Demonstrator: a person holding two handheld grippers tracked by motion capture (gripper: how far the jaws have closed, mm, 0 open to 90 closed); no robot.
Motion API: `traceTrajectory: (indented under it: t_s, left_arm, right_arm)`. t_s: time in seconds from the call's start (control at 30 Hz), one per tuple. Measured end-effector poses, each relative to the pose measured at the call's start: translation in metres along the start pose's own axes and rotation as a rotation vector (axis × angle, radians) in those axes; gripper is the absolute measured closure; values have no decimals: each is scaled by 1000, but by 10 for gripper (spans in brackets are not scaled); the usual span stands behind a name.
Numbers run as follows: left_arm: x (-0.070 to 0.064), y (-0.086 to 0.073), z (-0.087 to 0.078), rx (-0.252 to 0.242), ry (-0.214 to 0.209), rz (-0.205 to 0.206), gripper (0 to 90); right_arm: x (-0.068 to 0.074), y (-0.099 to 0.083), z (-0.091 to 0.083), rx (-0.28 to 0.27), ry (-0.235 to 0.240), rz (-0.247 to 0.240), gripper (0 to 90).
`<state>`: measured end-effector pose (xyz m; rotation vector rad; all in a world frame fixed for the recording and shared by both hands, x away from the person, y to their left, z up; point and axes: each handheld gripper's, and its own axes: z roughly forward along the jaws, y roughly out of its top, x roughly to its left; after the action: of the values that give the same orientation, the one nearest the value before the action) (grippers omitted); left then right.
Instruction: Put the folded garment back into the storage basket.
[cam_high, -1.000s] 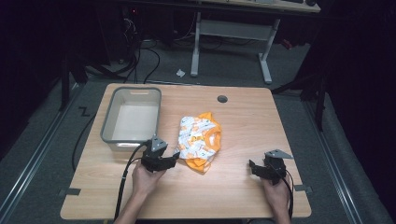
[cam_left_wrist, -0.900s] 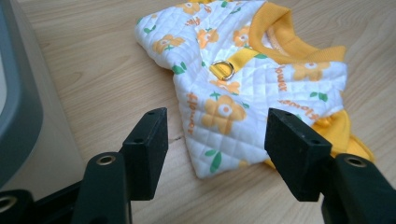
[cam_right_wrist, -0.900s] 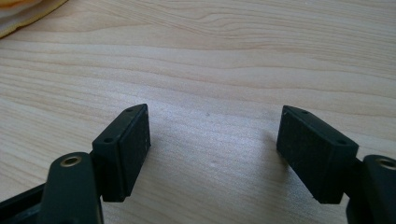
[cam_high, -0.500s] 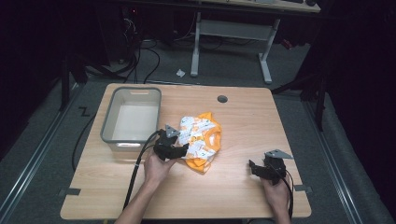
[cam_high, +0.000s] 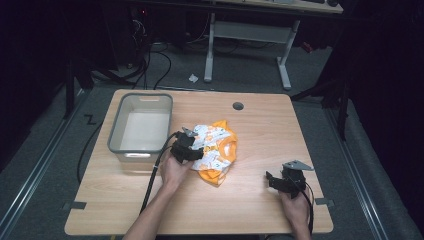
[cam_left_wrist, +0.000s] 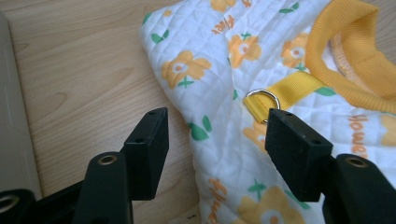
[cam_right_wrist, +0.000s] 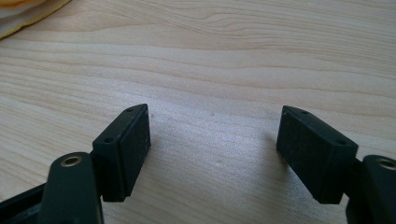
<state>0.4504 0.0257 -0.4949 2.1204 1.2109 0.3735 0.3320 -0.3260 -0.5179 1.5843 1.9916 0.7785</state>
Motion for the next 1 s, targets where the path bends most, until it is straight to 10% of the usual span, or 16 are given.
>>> traceTrajectory:
  t_s: [0.67,1.0]
  left_arm:
    - [11,-2,22,51,-41,-78,517]
    - [10,2,23,88,-88,-67,781]
  right_arm:
    - [1,0,0,1,1,0,263]
    - [1,0,0,1,1,0,263]
